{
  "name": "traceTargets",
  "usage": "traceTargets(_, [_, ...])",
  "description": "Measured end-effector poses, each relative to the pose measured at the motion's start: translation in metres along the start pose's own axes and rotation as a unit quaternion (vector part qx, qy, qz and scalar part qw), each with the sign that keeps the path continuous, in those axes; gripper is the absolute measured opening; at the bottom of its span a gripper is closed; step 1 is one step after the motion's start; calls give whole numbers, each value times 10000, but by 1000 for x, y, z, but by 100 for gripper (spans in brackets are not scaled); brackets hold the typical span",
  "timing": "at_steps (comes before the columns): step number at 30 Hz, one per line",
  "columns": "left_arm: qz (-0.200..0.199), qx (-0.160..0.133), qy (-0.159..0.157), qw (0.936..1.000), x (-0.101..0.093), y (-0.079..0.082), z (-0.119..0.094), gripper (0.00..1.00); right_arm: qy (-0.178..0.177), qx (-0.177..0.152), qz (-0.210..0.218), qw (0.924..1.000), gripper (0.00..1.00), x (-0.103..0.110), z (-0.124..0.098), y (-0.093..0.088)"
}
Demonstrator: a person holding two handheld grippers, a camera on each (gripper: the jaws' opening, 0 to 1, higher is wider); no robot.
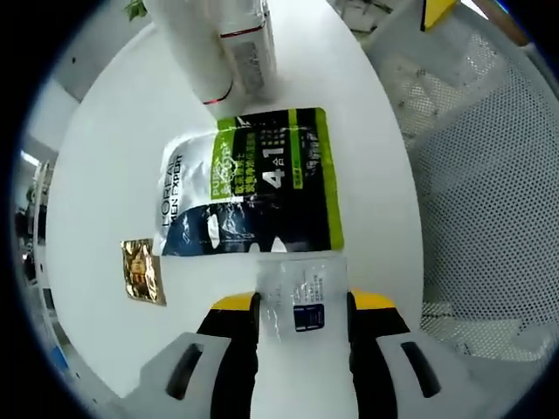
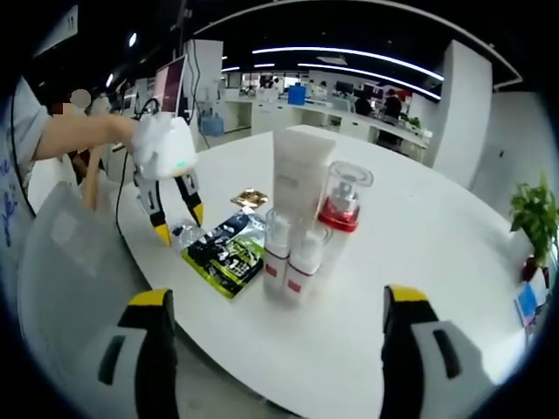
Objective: Arrange the skincare products in the storage area until every visible bottle or jar stands upright without overlapping.
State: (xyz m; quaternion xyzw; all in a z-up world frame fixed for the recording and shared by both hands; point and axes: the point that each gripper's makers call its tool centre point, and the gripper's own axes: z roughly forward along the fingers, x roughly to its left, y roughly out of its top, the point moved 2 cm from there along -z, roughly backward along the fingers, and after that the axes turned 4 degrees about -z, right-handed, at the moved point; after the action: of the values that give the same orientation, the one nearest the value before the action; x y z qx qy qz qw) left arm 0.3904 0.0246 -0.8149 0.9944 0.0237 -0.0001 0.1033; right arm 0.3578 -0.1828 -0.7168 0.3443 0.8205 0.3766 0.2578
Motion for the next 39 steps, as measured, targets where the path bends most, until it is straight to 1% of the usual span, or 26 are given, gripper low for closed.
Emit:
traceTargets(6, [-64,-57,18,10000,1,-1,0,38,32,24,-36,10000,100,1,1,0])
traceTargets(16, [-79,-85,143,9998,5,-1,-1,44,35,27,-57,10000,100,1,1,0])
traceTargets(19, [-127,-93,99,9998,3,-2,-2,45,34,21,-61,10000,100,1,1,1])
traceTargets(22, [-164,-146,97,9997,3,-2,-3,46,33,25,-68,10000,100,1,1,1])
traceTargets(27, [-303,-349,151,9988,6,1,-12,47,49,29,-89,9999,100,2,1,1])
traceTargets(30, [-349,-406,220,9983,9,1,-16,46,55,28,-108,9999,100,2,1,2])
traceTargets(34, [-431,-486,291,9975,14,1,-22,48,59,-3,-124,9999,100,2,1,4])
traceTargets(39, [-560,-614,418,9957,25,1,-31,49,55,-13,-146,9999,100,1,0,6])
